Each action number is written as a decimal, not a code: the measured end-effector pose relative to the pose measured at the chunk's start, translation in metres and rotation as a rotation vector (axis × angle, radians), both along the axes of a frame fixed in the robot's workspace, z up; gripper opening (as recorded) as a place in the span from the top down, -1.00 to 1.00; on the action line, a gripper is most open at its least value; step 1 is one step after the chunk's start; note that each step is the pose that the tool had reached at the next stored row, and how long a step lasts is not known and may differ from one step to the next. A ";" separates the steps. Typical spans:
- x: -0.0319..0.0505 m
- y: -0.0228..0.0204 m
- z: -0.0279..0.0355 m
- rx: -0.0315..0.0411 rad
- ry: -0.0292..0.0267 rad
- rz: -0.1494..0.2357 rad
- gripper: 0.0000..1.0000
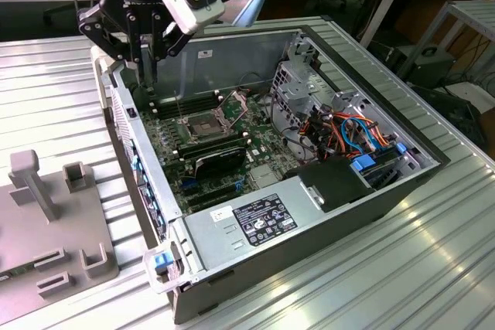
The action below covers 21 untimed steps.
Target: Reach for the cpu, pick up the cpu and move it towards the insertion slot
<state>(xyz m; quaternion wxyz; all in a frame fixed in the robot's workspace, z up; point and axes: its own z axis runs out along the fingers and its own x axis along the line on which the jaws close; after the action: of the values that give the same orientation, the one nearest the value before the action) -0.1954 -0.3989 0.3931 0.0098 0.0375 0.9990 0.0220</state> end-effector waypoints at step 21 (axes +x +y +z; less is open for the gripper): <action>-0.0371 0.0000 -0.0002 0.0005 0.0010 0.000 0.55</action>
<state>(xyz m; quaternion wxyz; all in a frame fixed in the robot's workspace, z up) -0.2325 -0.3989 0.3930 0.0093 0.0374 0.9990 0.0222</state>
